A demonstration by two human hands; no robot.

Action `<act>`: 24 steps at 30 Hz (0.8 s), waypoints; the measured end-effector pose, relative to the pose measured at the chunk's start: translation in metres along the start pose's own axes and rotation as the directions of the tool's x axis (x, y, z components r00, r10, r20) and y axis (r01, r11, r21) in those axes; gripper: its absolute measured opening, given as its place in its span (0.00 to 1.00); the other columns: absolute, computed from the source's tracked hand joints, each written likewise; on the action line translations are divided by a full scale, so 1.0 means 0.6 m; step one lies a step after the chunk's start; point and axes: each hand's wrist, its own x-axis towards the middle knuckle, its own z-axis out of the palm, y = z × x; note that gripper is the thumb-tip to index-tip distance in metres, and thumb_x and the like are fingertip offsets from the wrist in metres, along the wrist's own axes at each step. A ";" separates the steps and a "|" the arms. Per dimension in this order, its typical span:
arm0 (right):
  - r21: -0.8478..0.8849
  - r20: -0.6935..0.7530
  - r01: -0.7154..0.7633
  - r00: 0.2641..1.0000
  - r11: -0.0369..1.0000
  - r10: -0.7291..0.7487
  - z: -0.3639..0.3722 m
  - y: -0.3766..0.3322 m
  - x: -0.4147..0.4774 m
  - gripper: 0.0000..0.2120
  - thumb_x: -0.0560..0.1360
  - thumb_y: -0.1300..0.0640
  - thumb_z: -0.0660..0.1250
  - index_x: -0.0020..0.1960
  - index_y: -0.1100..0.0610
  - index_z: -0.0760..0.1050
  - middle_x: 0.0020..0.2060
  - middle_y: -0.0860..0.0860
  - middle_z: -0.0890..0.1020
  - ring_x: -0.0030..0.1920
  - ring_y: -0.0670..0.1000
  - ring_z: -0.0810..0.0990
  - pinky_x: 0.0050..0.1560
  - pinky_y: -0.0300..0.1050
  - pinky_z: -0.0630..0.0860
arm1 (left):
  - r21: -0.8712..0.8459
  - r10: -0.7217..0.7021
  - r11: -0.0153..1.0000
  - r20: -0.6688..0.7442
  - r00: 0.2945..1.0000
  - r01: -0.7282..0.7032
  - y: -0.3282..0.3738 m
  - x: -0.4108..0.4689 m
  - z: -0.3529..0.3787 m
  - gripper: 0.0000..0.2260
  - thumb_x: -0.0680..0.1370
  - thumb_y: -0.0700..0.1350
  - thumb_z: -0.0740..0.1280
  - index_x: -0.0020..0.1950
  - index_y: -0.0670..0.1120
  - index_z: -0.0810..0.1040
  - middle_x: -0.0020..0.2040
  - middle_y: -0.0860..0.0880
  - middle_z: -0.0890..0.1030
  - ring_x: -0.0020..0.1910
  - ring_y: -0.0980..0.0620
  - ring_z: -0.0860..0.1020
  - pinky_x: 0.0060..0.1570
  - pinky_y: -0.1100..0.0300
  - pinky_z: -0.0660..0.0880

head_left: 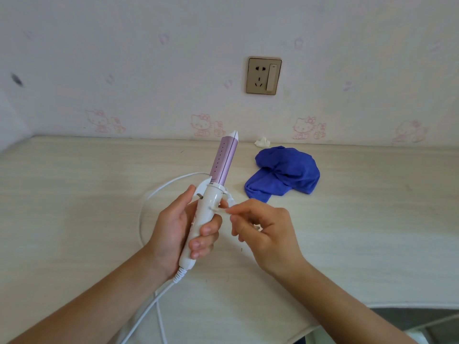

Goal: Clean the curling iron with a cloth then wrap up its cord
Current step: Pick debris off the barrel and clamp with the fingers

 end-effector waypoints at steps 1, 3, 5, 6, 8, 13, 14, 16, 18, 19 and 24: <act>-0.004 0.007 0.011 1.000 1.000 -0.011 0.002 0.000 -0.001 0.08 0.77 0.64 0.69 0.49 0.54 0.84 0.31 0.48 0.83 0.31 0.49 0.80 0.34 0.46 0.79 | 0.012 0.001 1.000 0.001 1.000 -0.001 0.001 0.000 0.000 0.26 0.82 0.63 0.56 0.58 0.42 0.81 0.30 0.47 0.69 0.18 0.55 0.67 0.18 0.65 0.66; 0.039 -0.032 -0.002 0.999 0.999 0.003 0.002 0.000 0.003 0.09 0.78 0.64 0.68 0.50 0.53 0.84 0.32 0.47 0.83 0.31 0.49 0.81 0.34 0.48 0.80 | 0.025 -0.002 1.000 0.001 1.000 0.002 0.001 -0.001 0.002 0.26 0.82 0.63 0.55 0.55 0.44 0.83 0.30 0.47 0.69 0.18 0.55 0.67 0.18 0.65 0.66; 0.061 -0.036 0.015 0.999 0.998 -0.013 0.003 -0.001 0.005 0.09 0.78 0.65 0.68 0.50 0.53 0.84 0.33 0.45 0.84 0.33 0.48 0.82 0.34 0.43 0.80 | 0.024 -0.008 1.000 0.006 1.000 0.008 -0.001 -0.001 0.005 0.25 0.82 0.63 0.57 0.54 0.45 0.83 0.30 0.46 0.69 0.19 0.55 0.67 0.19 0.65 0.66; 0.047 -0.013 0.033 0.999 0.998 -0.033 0.006 -0.002 0.004 0.09 0.78 0.65 0.68 0.50 0.54 0.84 0.34 0.45 0.84 0.33 0.48 0.82 0.35 0.43 0.80 | 0.023 -0.009 1.000 0.011 1.000 0.008 -0.002 -0.002 0.005 0.25 0.81 0.64 0.58 0.54 0.45 0.83 0.31 0.46 0.69 0.19 0.55 0.68 0.19 0.65 0.67; 0.026 0.002 0.044 0.999 0.999 -0.044 0.010 -0.003 0.002 0.09 0.78 0.65 0.68 0.51 0.55 0.84 0.34 0.48 0.84 0.34 0.50 0.83 0.35 0.47 0.80 | 0.022 -0.013 1.000 0.017 1.000 0.013 -0.004 -0.002 0.006 0.24 0.81 0.63 0.59 0.54 0.45 0.83 0.31 0.46 0.70 0.19 0.55 0.68 0.19 0.65 0.67; -0.011 0.027 0.071 0.997 0.997 -0.070 0.011 -0.003 0.003 0.07 0.78 0.64 0.68 0.51 0.57 0.84 0.36 0.41 0.85 0.35 0.50 0.82 0.36 0.49 0.80 | 0.016 -0.008 1.000 0.011 1.000 0.008 -0.004 -0.002 0.006 0.24 0.80 0.63 0.60 0.54 0.44 0.83 0.30 0.46 0.70 0.19 0.54 0.68 0.19 0.64 0.67; -0.021 0.047 0.079 0.996 0.997 -0.078 0.013 -0.005 0.002 0.07 0.77 0.63 0.68 0.51 0.57 0.84 0.36 0.39 0.84 0.35 0.50 0.82 0.37 0.49 0.80 | 0.019 -0.010 1.000 0.017 1.000 0.010 -0.005 -0.003 0.006 0.24 0.80 0.63 0.60 0.53 0.44 0.83 0.30 0.46 0.70 0.19 0.54 0.68 0.19 0.64 0.67; -0.013 -0.006 0.043 0.999 0.999 -0.043 0.011 -0.006 0.005 0.08 0.77 0.64 0.68 0.50 0.55 0.84 0.37 0.41 0.85 0.35 0.49 0.82 0.37 0.49 0.80 | 0.017 -0.023 1.000 0.023 0.999 0.023 -0.006 -0.002 0.007 0.24 0.80 0.64 0.60 0.53 0.44 0.83 0.30 0.46 0.70 0.19 0.54 0.68 0.19 0.65 0.67; -0.009 -0.045 0.031 0.998 0.999 -0.031 0.005 -0.004 0.009 0.08 0.77 0.64 0.68 0.50 0.55 0.84 0.38 0.44 0.86 0.35 0.49 0.82 0.37 0.48 0.80 | 0.005 -0.032 0.999 0.026 0.999 0.032 -0.006 -0.003 0.007 0.24 0.80 0.64 0.61 0.54 0.43 0.82 0.31 0.46 0.70 0.19 0.54 0.68 0.19 0.65 0.67; -0.019 -0.022 0.042 0.999 0.999 -0.043 0.005 -0.005 0.009 0.08 0.77 0.63 0.68 0.50 0.55 0.84 0.37 0.45 0.86 0.35 0.49 0.82 0.37 0.48 0.80 | 0.000 -0.032 0.999 0.027 0.999 0.032 -0.006 -0.004 0.007 0.24 0.80 0.64 0.62 0.54 0.43 0.81 0.31 0.46 0.69 0.19 0.54 0.68 0.19 0.64 0.67; -0.072 -0.069 0.022 0.997 0.997 -0.027 -0.004 0.000 0.007 0.09 0.77 0.60 0.68 0.49 0.47 0.82 0.35 0.42 0.85 0.34 0.48 0.83 0.36 0.43 0.80 | 0.010 -0.040 0.999 0.021 0.999 0.039 -0.008 -0.004 0.007 0.26 0.81 0.63 0.58 0.57 0.41 0.80 0.30 0.46 0.68 0.19 0.55 0.67 0.19 0.65 0.67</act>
